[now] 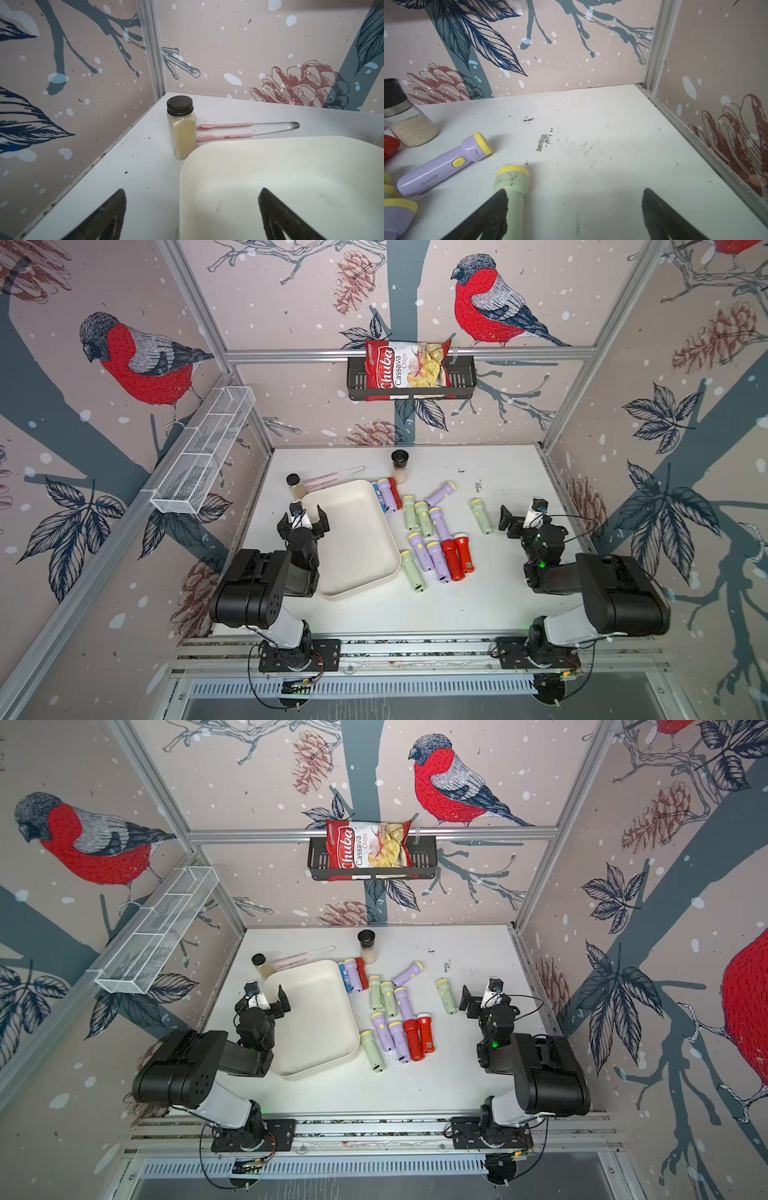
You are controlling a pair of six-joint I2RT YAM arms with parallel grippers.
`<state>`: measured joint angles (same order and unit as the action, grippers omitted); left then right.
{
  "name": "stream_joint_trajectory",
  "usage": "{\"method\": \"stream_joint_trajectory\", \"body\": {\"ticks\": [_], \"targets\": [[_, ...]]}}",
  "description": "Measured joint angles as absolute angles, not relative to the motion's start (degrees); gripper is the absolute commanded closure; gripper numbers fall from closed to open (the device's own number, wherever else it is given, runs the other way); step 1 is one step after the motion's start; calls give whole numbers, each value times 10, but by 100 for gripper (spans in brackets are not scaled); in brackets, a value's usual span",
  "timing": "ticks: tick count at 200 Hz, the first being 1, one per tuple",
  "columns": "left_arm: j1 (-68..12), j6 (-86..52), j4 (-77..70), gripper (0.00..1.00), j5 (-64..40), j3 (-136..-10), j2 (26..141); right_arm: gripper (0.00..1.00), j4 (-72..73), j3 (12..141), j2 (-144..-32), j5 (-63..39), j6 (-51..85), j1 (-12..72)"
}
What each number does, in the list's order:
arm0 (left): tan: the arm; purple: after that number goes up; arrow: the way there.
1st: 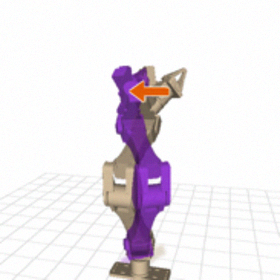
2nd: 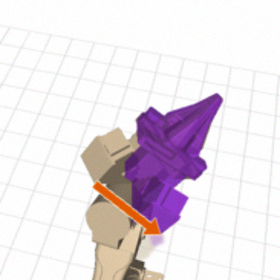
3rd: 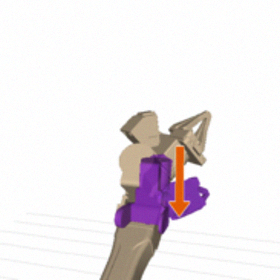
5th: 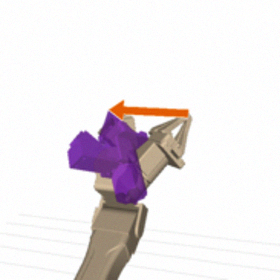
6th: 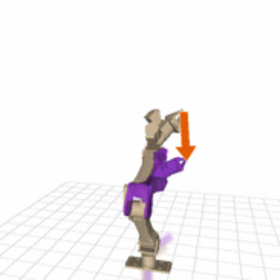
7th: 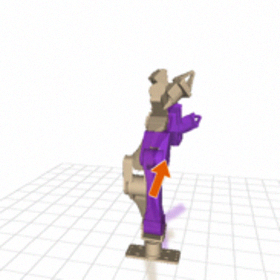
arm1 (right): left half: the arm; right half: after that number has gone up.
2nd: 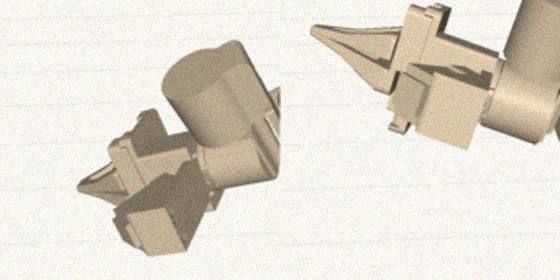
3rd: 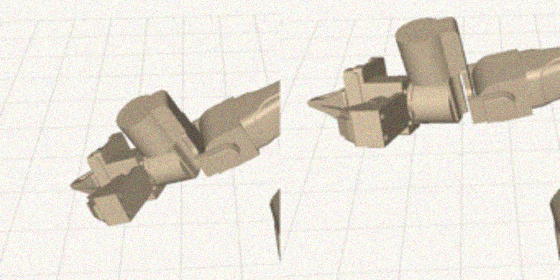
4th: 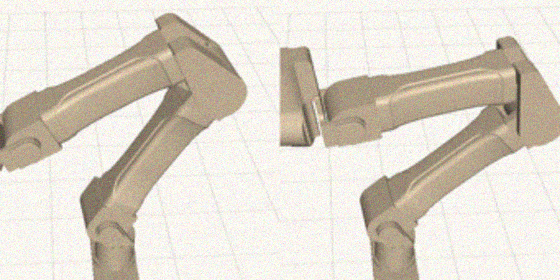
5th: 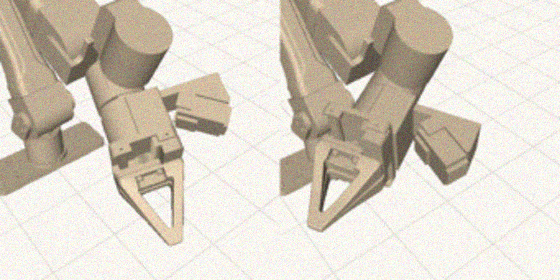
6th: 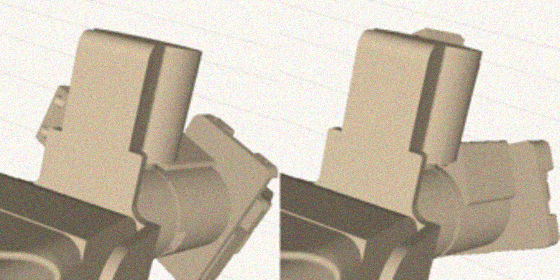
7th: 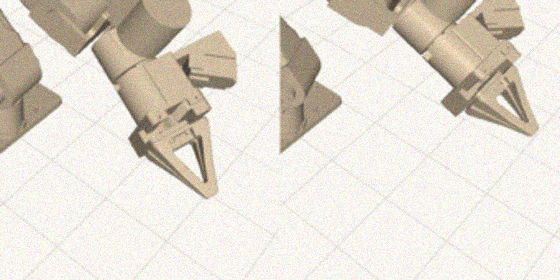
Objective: Put the flashlights into the storage boxes
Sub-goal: Pick up the flashlight from the center of the board.
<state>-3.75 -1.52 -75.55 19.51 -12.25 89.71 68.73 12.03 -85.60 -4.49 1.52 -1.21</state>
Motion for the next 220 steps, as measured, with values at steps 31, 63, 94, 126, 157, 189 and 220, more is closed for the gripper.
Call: {"method": "stream_joint_trajectory", "body": {"ticks": [31, 63, 94, 126, 157, 189, 220], "targets": [[-38, -15, -755, 2, 195, -123, 897, 0, 687, 120, -856, -45, 15, -12], [-38, -15, -755, 2, 195, -123, 897, 0, 687, 120, -856, -45, 15, -12], [-38, -15, -755, 2, 195, -123, 897, 0, 687, 120, -856, -45, 15, -12], [-38, -15, -755, 2, 195, -123, 897, 0, 687, 120, -856, -45, 15, -12], [-38, -15, -755, 2, 195, -123, 897, 0, 687, 120, -856, -45, 15, -12], [-38, -15, -755, 3, 195, -123, 897, 0, 687, 120, -856, -45, 15, -12], [-38, -15, -755, 3, 195, -122, 897, 0, 687, 120, -856, -45, 15, -12]]}}
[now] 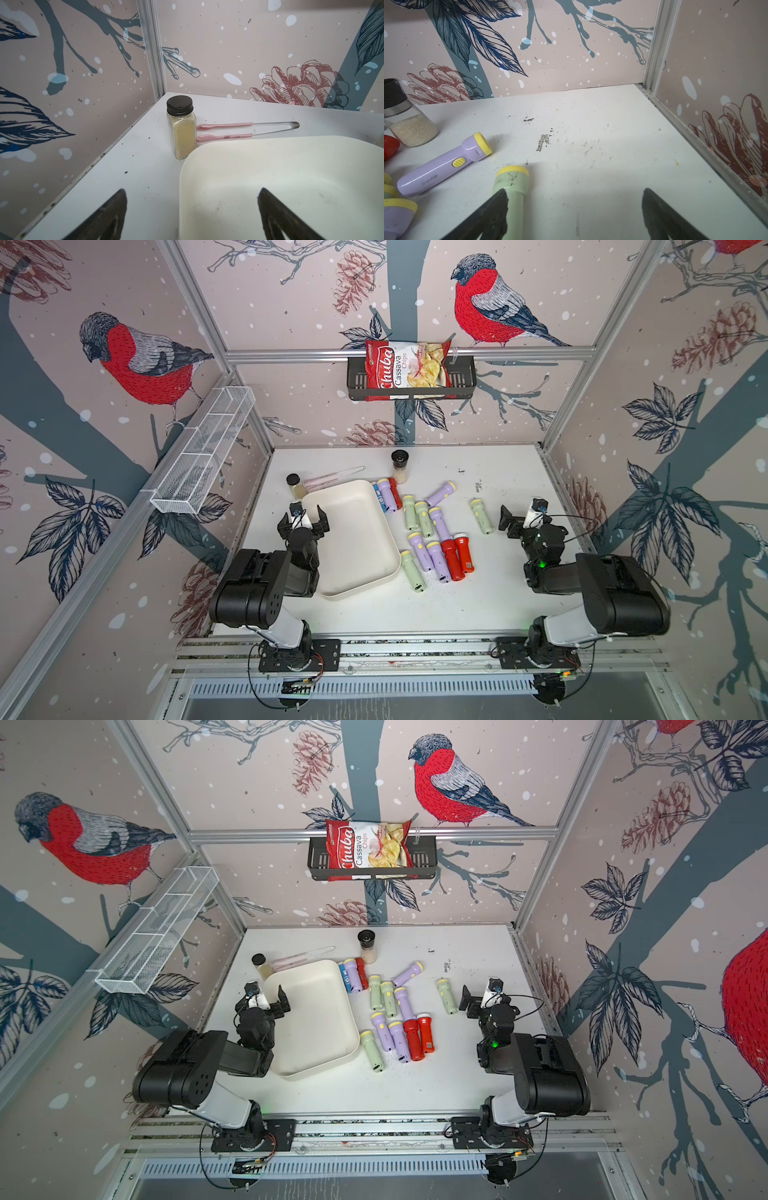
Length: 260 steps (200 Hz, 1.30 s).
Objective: Put the flashlights into the storage boxes
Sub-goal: Pick up the flashlight from the center of the board.
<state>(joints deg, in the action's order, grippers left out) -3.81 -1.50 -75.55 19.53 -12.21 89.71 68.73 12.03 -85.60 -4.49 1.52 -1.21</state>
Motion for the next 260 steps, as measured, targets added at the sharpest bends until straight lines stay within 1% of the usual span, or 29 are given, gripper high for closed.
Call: {"method": "stream_joint_trajectory", "body": {"ticks": [20, 40, 58, 78, 108, 129, 158, 194, 213, 260], "targets": [[-38, -15, -754, 4, 195, -121, 893, 0, 673, 130, -850, -43, 15, -12], [-41, -15, -736, 4, 197, -124, 864, 0, 597, 186, -824, -39, 16, -11], [-50, -14, -702, 6, 208, -132, 816, 0, 504, 260, -807, -34, 17, -9], [-59, -11, -640, 11, 215, -159, 749, 0, 382, 343, -802, -27, 17, -2], [-63, -32, -507, 19, 187, -243, 674, 0, 212, 461, -805, -10, 15, 24], [-71, -57, -404, 29, 136, -316, 668, 0, 120, 533, -824, 0, 14, 56], [-93, -90, -293, 34, 65, -390, 689, 0, 14, 604, -875, 15, 29, 96], [-107, -122, -206, 39, 12, -428, 725, 0, -115, 700, -962, -1, 62, 103], [-111, -136, -190, 42, -2, -433, 738, 10, -169, 727, -994, -7, 69, 105], [-114, -153, -176, 45, -27, -445, 770, 25, -260, 740, -1046, -32, 75, 109]]}}
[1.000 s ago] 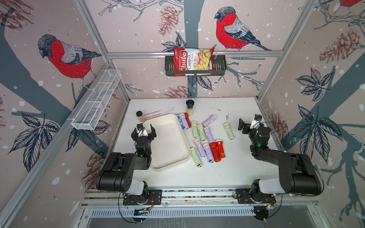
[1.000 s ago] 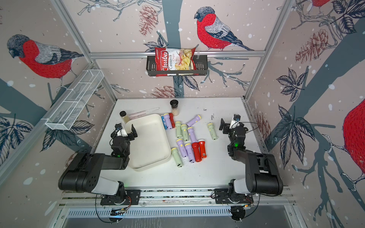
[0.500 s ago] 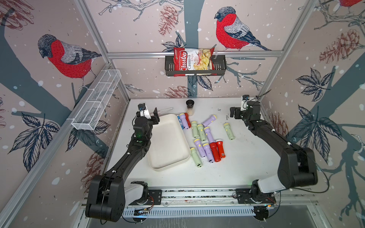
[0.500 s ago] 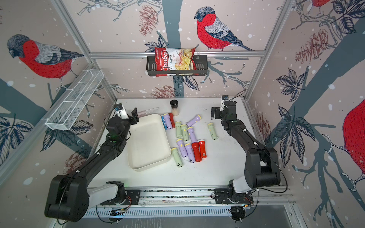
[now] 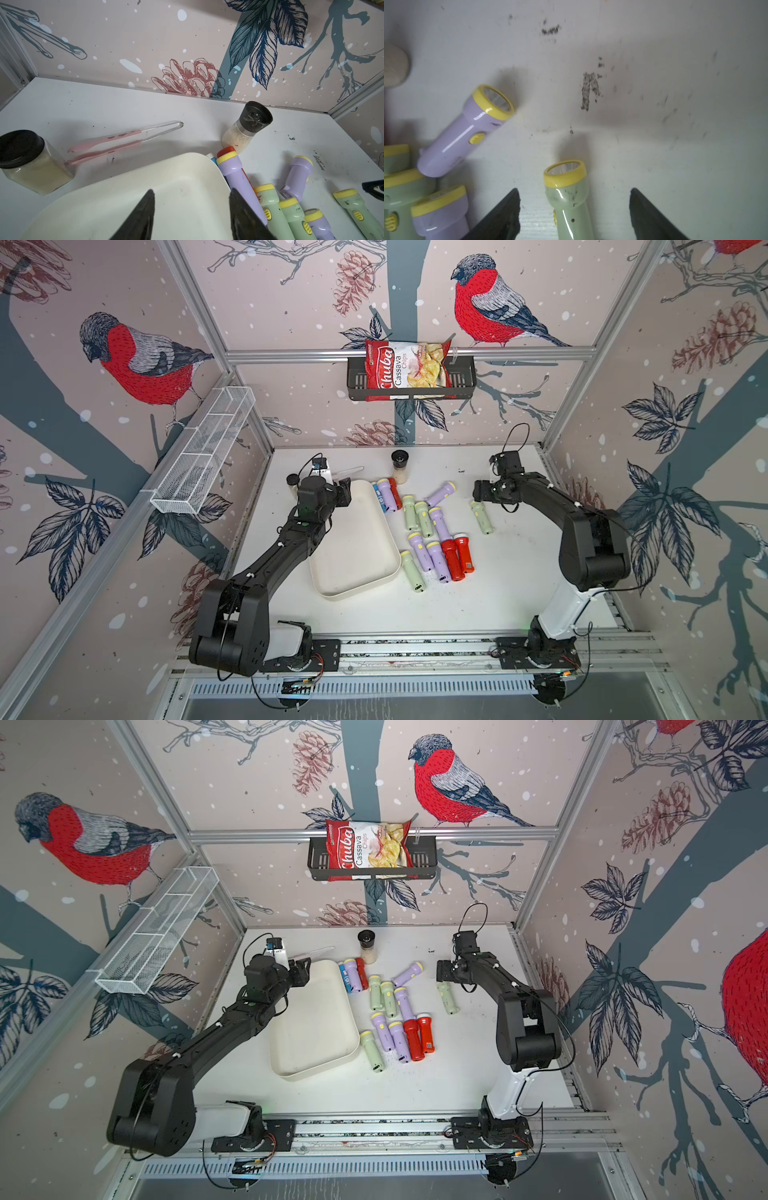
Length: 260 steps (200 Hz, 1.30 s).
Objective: Put the flashlights into the storage boxes
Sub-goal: Pick up the flashlight from the center of the board.
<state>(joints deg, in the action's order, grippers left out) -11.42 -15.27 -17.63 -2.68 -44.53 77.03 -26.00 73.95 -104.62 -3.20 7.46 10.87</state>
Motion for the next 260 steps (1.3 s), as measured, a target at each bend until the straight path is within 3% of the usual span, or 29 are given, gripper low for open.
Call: {"method": "stream_joint_trajectory", "body": {"ticks": [107, 164, 209, 260], "targets": [[-128, -196, -161, 45, -59, -463, 801, 35, -322, 727, -1084, -19, 59, 127], [-133, -202, -161, 46, -62, -462, 801, 46, -337, 688, -1067, -18, 57, 131], [-144, -208, -161, 46, -62, -461, 796, 62, -336, 683, -1061, -15, 57, 137], [-173, -211, -160, 46, -62, -457, 773, 69, -315, 632, -997, -9, 60, 142]]}}
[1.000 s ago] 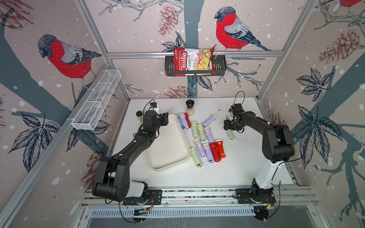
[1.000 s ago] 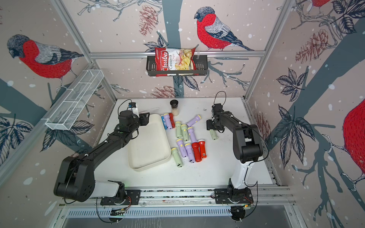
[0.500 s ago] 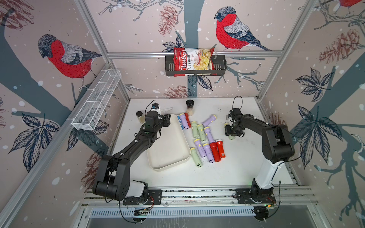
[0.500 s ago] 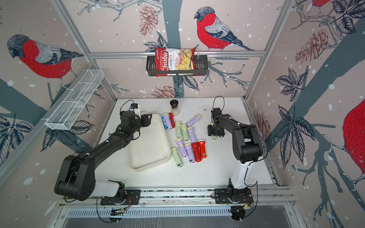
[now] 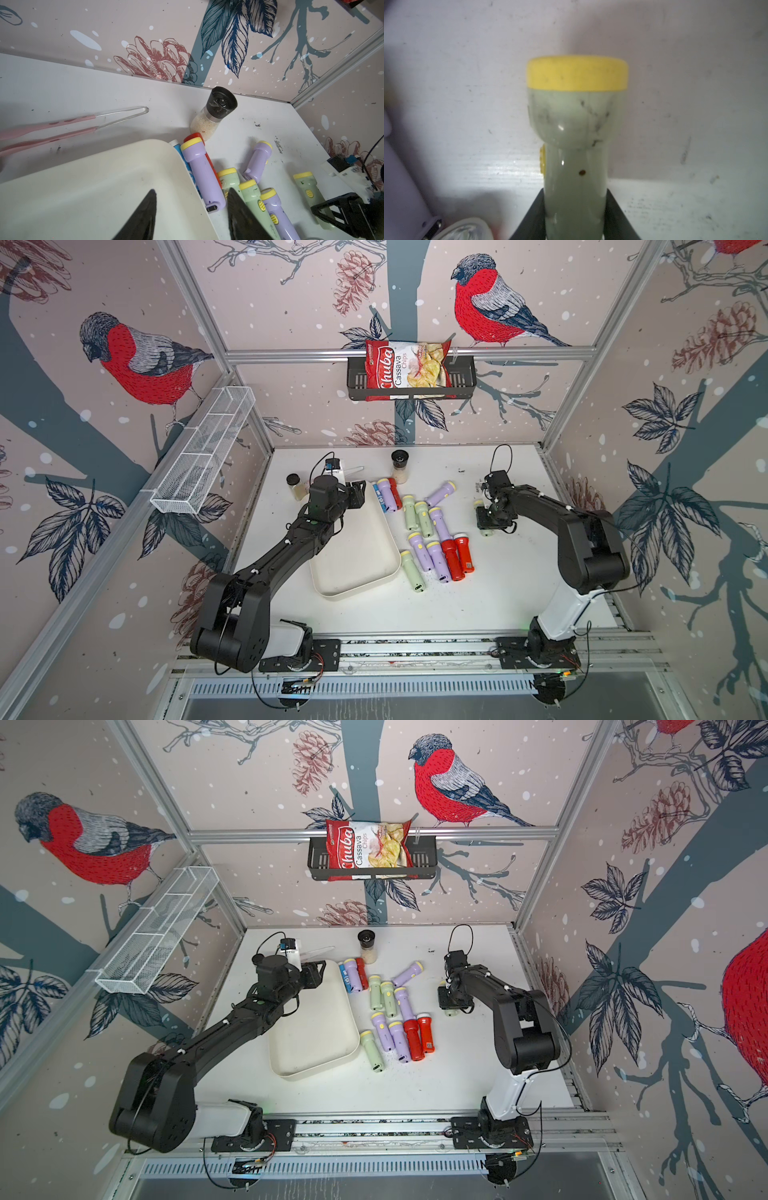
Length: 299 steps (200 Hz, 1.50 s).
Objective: Put the flashlights into the storage boxes
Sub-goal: Pick up the flashlight from the center of the board.
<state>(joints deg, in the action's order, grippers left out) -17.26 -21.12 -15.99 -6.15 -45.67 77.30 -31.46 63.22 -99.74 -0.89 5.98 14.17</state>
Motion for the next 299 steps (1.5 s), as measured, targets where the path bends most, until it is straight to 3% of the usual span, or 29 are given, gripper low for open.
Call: {"method": "stream_joint_trajectory", "body": {"ticks": [70, 132, 184, 242, 299], "targets": [[-263, -225, -170, 46, -69, -443, 761, 72, -158, 491, -804, -55, 110, 205], [-346, -255, -215, 46, -95, -435, 763, 75, -15, 404, -663, 15, 167, 320], [-408, -267, -279, 45, -105, -427, 743, 76, 95, 322, -579, 31, 183, 346], [-419, -255, -330, 44, -149, -455, 753, 77, 214, 282, -559, -34, 181, 365], [-445, -221, -298, 44, -157, -518, 795, 78, 229, 315, -594, -38, 178, 417]]}}
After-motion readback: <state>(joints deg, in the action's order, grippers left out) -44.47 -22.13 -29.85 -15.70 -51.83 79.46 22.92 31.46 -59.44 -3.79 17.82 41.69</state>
